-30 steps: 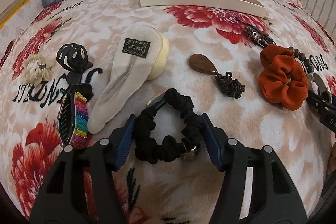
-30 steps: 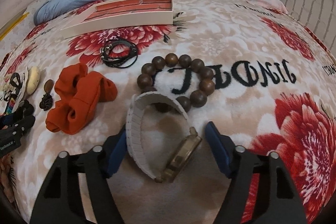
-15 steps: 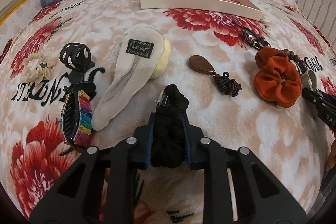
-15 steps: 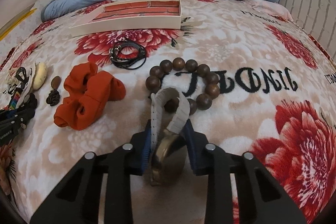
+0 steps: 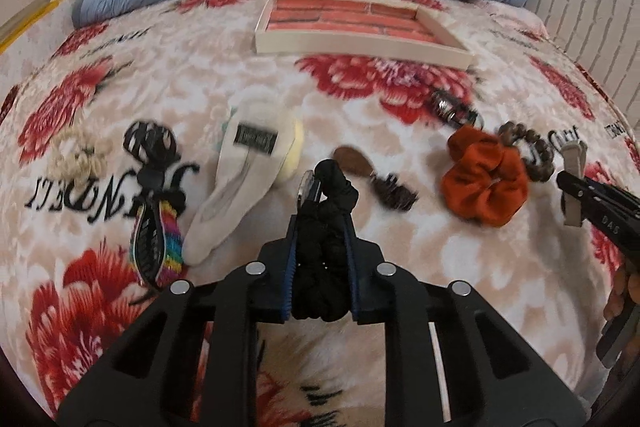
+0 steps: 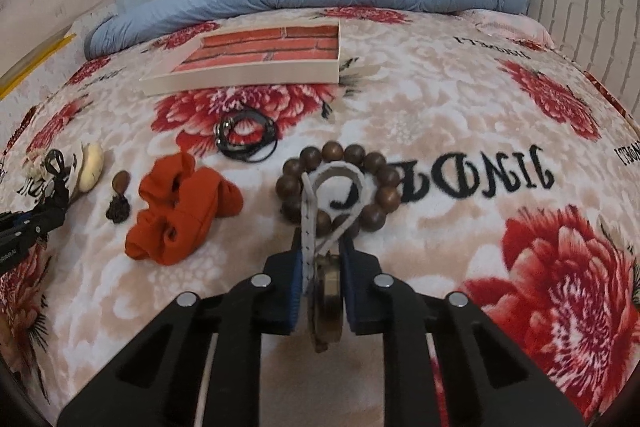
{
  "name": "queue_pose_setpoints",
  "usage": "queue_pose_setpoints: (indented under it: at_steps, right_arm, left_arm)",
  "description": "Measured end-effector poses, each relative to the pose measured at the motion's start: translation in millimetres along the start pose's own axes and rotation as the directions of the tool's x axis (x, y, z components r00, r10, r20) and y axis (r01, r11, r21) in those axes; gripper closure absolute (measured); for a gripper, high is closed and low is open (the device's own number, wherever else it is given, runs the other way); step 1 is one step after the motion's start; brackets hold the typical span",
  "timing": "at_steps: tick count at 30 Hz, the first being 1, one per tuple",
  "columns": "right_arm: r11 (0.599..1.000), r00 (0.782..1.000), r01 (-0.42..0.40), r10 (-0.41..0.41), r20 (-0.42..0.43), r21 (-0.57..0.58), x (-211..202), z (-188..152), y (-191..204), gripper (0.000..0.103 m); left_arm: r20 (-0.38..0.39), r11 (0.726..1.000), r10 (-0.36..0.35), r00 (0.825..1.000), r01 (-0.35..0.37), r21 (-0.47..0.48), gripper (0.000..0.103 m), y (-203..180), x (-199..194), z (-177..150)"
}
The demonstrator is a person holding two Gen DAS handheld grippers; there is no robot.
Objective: Organize jewelry
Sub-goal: 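Carry the scrunchie and watch with both tools over the brick-pattern tray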
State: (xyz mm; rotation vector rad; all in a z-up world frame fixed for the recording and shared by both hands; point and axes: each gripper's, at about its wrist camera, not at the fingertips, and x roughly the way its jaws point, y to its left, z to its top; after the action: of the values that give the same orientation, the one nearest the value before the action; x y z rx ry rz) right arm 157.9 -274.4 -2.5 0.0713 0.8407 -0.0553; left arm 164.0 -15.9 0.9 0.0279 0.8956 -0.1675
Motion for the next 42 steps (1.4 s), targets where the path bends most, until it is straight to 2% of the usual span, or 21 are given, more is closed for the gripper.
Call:
queue_pose_setpoints:
  at_steps: [5, 10, 15, 19, 25, 28, 31, 38, 42]
  right_arm:
    - [0.999, 0.999, -0.033, 0.033, -0.001, 0.022, 3, 4, -6, 0.086]
    - [0.998, 0.998, -0.062, 0.061, 0.021, 0.032, 4, 27, -9, 0.086]
    - [0.998, 0.997, -0.063, 0.063, 0.048, 0.005, 19, 73, 1, 0.086]
    - [0.997, 0.994, -0.072, 0.073, 0.075, -0.012, 37, 120, 14, 0.086]
    - [0.996, 0.995, -0.075, 0.078, 0.059, -0.049, 92, 196, 41, 0.086]
    - [0.995, 0.996, -0.088, 0.089, 0.017, -0.043, 136, 233, 49, 0.086]
    - [0.996, 0.996, -0.082, 0.082, -0.018, -0.034, 173, 257, 52, 0.086]
    - [0.998, 0.992, -0.053, 0.056, -0.109, 0.03, 263, 296, 42, 0.086]
    - [0.999, 0.988, -0.034, 0.036, -0.151, 0.016, 290, 306, 41, 0.086]
  left_arm:
    - [0.018, 1.0, -0.01, 1.0, 0.01, 0.002, 0.085, -2, 1, 18]
    - [0.034, 1.0, -0.019, 0.999, 0.019, -0.017, 0.085, 4, 5, 42]
    - [0.046, 1.0, -0.009, 0.999, 0.009, -0.019, 0.085, 8, 20, 76]
    - [0.047, 0.998, -0.014, 0.999, 0.016, -0.055, 0.085, 19, 40, 125]
    - [0.063, 0.999, 0.016, 0.998, -0.013, -0.044, 0.085, 23, 78, 202]
    - [0.038, 0.999, 0.013, 0.999, -0.011, -0.048, 0.085, 24, 109, 242]
    - [0.009, 0.999, 0.018, 1.0, -0.018, -0.033, 0.085, 19, 152, 282]
    - [-0.065, 0.999, 0.047, 0.997, -0.048, -0.015, 0.085, 15, 237, 328]
    - [-0.109, 0.998, 0.05, 0.993, -0.053, -0.021, 0.085, 15, 269, 340]
